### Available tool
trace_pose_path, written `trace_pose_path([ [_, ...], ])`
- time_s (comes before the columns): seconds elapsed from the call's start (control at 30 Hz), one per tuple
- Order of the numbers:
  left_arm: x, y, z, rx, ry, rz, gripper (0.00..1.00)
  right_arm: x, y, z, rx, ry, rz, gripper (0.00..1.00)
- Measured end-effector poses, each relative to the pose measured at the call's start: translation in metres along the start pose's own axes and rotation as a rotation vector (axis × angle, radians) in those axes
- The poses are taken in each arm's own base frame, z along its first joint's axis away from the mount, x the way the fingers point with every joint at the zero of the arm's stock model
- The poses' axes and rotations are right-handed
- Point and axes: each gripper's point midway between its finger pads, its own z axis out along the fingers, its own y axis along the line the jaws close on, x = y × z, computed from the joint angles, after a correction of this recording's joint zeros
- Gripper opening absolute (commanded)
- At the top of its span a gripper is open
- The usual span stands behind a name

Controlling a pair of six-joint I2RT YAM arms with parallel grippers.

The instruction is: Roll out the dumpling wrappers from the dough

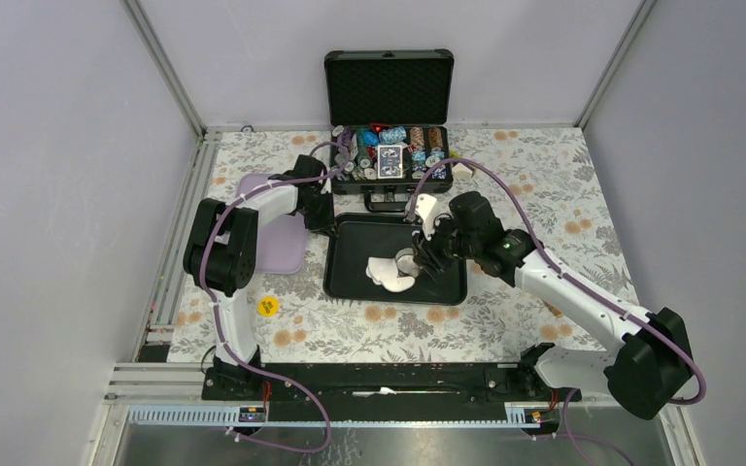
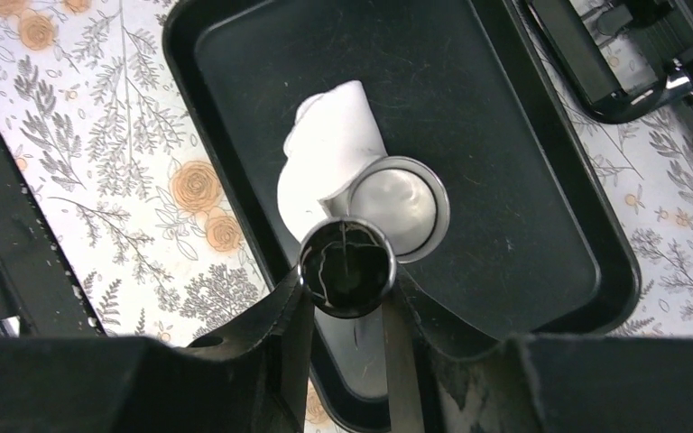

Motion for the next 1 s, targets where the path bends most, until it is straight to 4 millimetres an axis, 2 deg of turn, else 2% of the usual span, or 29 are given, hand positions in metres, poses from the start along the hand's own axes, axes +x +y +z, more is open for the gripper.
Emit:
trace_pose_path([
  [0.33,-0.001,0.000,0.000,0.001,-0.003,0.002,0.00,-0.014,0.021,0.018,-0.054,-0.031,0.000,0.00],
  [0.6,-0.001,0.000,0.000,0.003,-0.003,0.010,0.00,-0.046,0.031,0.057,-0.056,-0.015,-0.013,0.00],
  [0.8,-0.001,0.000,0.000,0.003,-0.003,0.011,0.00,-0.085,0.029,0.082,-0.055,-0.034,0.019,0.00],
  [1.0,0.000,0.000,0.001,0.004,-0.004,0.011,0.00,-0.131,0.026,0.085,-0.050,-0.122,0.075,0.00],
])
